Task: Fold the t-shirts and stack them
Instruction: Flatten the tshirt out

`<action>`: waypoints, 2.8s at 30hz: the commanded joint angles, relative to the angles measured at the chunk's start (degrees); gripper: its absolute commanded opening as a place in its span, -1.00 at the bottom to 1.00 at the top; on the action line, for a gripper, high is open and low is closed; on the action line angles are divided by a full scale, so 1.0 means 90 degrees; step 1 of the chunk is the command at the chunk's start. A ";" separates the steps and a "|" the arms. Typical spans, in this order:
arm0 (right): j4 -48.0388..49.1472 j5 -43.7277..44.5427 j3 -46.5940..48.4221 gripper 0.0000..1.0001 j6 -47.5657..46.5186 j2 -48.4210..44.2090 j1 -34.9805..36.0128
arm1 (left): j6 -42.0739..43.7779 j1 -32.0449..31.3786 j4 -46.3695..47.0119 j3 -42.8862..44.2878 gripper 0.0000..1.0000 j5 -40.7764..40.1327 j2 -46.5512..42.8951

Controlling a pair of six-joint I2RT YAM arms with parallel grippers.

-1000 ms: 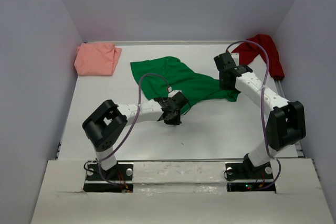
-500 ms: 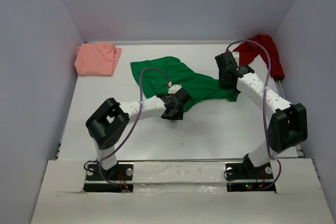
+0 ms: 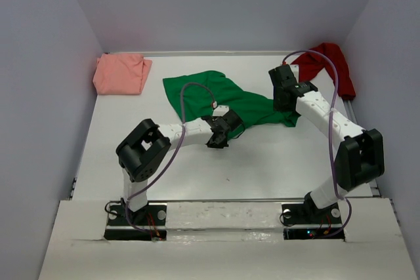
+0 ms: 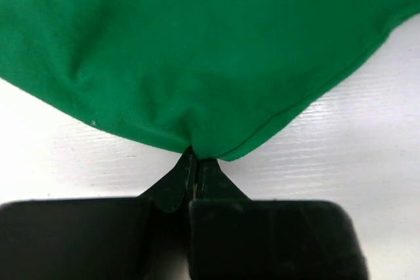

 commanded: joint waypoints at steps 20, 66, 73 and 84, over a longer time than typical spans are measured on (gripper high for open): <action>0.0198 0.0163 0.0348 0.06 -0.0086 0.0445 -0.0006 | 0.0626 0.0982 -0.2348 0.3163 -1.00 -0.1697 -0.0298; 0.0472 -0.0900 -0.0170 0.06 0.0001 0.0718 0.0179 | 0.1428 0.3503 -0.2444 0.5840 0.01 -0.0641 0.2273; 0.0637 -0.0999 -0.0325 0.06 0.0138 0.0952 0.0316 | 0.1408 0.3503 -0.2493 0.5879 0.01 -0.0603 0.2391; 0.0970 -0.1097 -0.0375 -0.62 0.0265 0.1577 0.0316 | 0.1399 0.3493 -0.2473 0.5752 0.01 -0.0661 0.2303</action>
